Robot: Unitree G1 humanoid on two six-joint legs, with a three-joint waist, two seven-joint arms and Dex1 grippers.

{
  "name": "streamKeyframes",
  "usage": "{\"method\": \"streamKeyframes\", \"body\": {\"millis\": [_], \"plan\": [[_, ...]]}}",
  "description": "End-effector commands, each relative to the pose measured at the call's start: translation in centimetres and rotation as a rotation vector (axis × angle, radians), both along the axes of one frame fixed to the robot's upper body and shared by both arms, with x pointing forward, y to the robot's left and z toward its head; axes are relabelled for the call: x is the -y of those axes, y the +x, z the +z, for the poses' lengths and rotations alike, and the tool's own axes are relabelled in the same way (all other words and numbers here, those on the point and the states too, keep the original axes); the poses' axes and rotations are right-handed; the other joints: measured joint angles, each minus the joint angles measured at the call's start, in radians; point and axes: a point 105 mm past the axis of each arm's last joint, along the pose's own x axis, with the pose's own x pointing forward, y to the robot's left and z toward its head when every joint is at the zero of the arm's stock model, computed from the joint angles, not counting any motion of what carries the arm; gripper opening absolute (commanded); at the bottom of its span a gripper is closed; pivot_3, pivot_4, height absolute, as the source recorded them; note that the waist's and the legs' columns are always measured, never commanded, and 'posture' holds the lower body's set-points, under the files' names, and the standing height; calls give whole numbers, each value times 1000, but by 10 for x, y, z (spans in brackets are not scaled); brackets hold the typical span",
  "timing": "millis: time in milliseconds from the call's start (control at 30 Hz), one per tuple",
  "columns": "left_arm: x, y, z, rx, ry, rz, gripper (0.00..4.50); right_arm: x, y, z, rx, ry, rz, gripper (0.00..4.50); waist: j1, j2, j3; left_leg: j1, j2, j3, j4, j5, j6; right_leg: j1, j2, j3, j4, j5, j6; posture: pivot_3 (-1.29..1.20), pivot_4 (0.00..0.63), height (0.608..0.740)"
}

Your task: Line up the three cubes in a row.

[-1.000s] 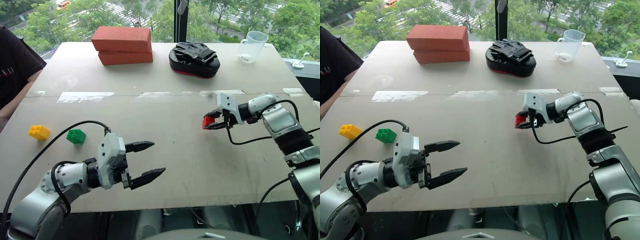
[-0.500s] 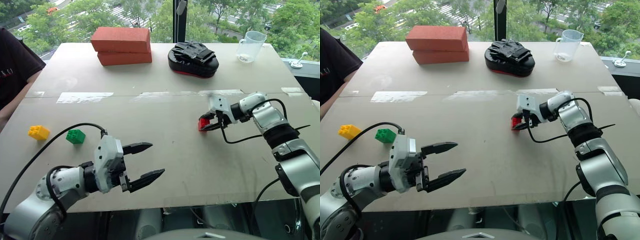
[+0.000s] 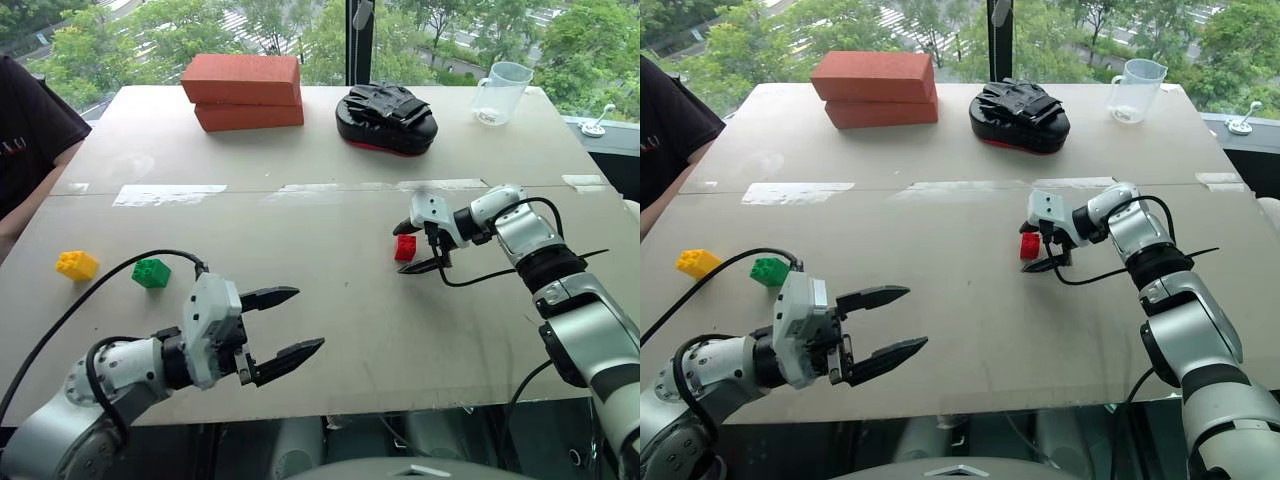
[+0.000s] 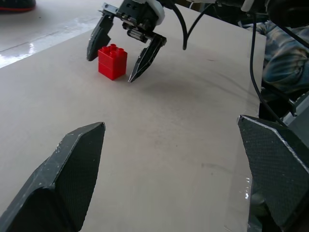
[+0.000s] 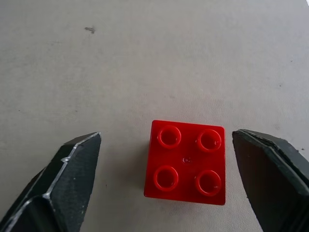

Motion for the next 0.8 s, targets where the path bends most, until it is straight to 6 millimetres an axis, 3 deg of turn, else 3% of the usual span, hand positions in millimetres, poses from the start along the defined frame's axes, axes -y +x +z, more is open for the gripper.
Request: {"method": "streamKeyframes", "body": {"millis": [33, 133, 233, 300, 500, 800], "plan": [[-13, 5, 10, 48, -31, 102, 4500, 2, 1, 30, 79, 90, 2, 4406, 0, 0, 0, 0, 0, 0, 0, 0, 0, -1, 0, 0, 0, 0, 0, 0, 150, 740], [-72, 26, 11, 145, -33, 523, 4500, 2, -18, 61, 170, 254, 36, 4406, 3, 0, 0, 0, 0, -1, 0, 0, 0, -1, -1, 0, 0, 0, 0, 0, 150, 740], [-115, 26, 4, 96, -26, 801, 4500, -2, -51, 81, 186, 411, 97, 4406, 4, 0, 0, -1, 0, -1, -1, 0, 0, 0, 0, -2, 0, 1, 2, 0, 150, 740], [-147, 23, -5, 42, 77, 973, 4500, -5, -79, 86, 212, 492, 132, 4406, 6, -1, -1, -1, 1, -3, -1, 0, 0, 0, -1, -2, 0, 1, 2, 0, 150, 740], [-187, 33, -8, -49, 132, 1043, 4500, -17, -126, 78, 174, 577, 93, 4406, 7, -2, -1, 0, 1, -8, 1, 0, 0, 1, -2, -4, 1, 0, 0, 0, 150, 740], [-197, 75, -10, -93, 183, 985, 4500, -14, -138, 70, 186, 583, -18, 4406, 7, -6, -3, 0, 1, -7, 1, 0, -1, 0, -8, -8, 1, 1, -1, 0, 150, 740]]}}
